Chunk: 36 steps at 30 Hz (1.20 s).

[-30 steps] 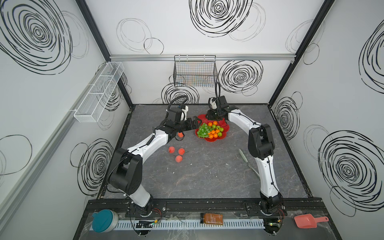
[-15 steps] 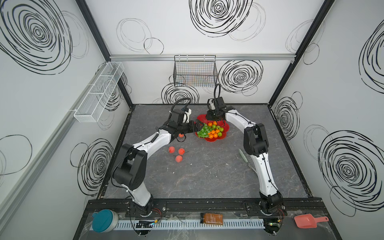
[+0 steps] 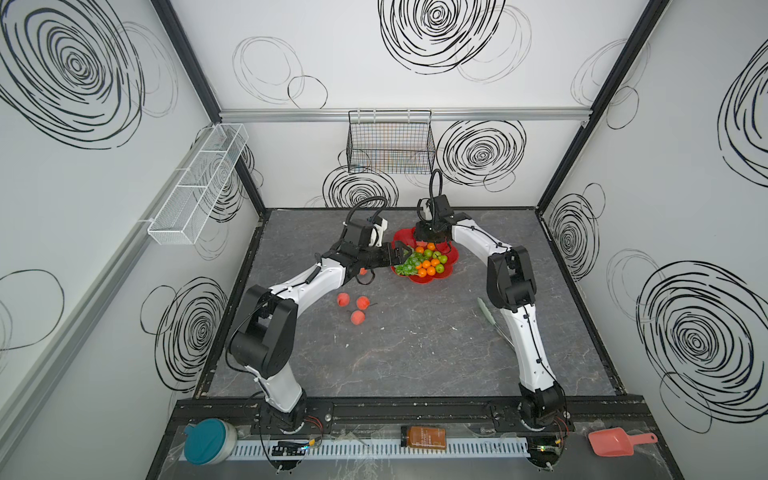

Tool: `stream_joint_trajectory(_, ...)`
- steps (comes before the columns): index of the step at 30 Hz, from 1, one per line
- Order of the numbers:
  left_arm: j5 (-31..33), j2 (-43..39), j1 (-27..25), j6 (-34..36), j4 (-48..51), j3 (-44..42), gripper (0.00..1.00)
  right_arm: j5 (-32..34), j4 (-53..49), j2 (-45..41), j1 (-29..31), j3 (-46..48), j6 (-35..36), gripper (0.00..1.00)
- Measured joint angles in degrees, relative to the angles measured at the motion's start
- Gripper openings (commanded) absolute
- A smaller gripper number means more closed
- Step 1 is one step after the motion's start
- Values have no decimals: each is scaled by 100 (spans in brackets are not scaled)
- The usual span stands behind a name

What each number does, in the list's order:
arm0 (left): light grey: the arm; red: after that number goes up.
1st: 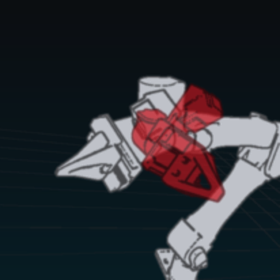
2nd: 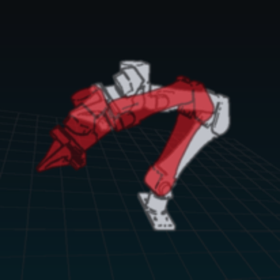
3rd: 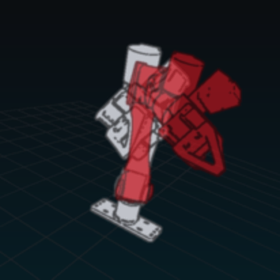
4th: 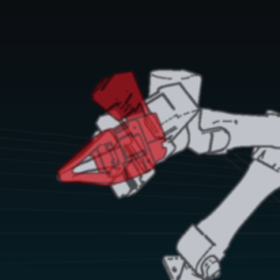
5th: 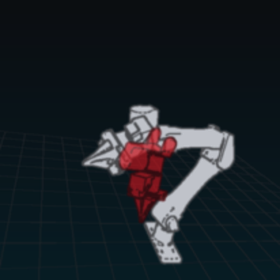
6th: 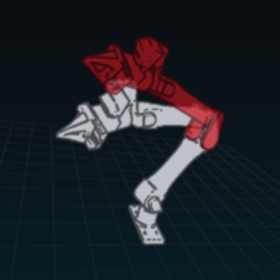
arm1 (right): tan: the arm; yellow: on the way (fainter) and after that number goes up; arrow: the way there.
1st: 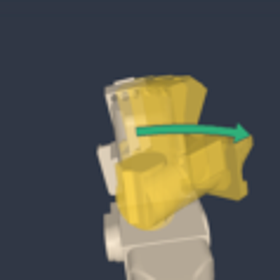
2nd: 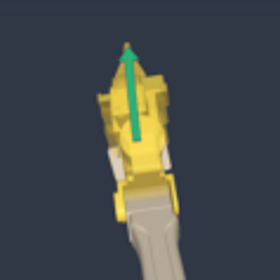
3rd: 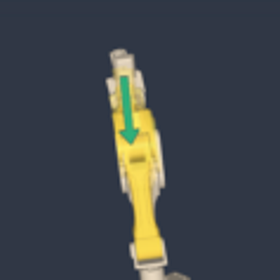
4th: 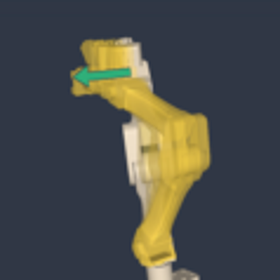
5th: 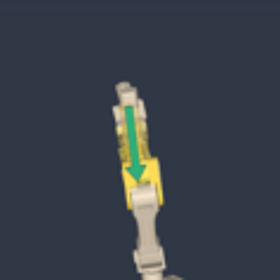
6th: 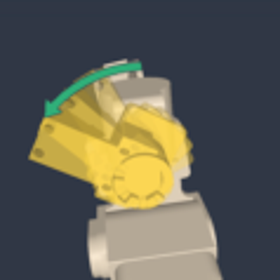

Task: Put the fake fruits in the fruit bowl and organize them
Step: 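Open the right gripper to drop the peach into the bowl, then move the right gripper toward the peaches on the table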

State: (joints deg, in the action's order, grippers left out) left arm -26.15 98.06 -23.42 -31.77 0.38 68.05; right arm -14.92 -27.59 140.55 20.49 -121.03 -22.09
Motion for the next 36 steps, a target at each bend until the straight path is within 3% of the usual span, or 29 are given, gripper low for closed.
stream_joint_trajectory(10,81,-74,7,138,164,0,96,46,-227,-76,-37,0,26,57)
stream_joint_trajectory(14,188,-529,17,203,350,-68,96,142,-350,-507,-35,166,42,57)
stream_joint_trajectory(24,719,-2684,273,111,734,-1209,96,352,380,-3034,273,2520,63,57)
stream_joint_trajectory(36,1381,-4688,1045,-166,2063,-2413,96,684,1016,-4223,1655,4575,-42,57)
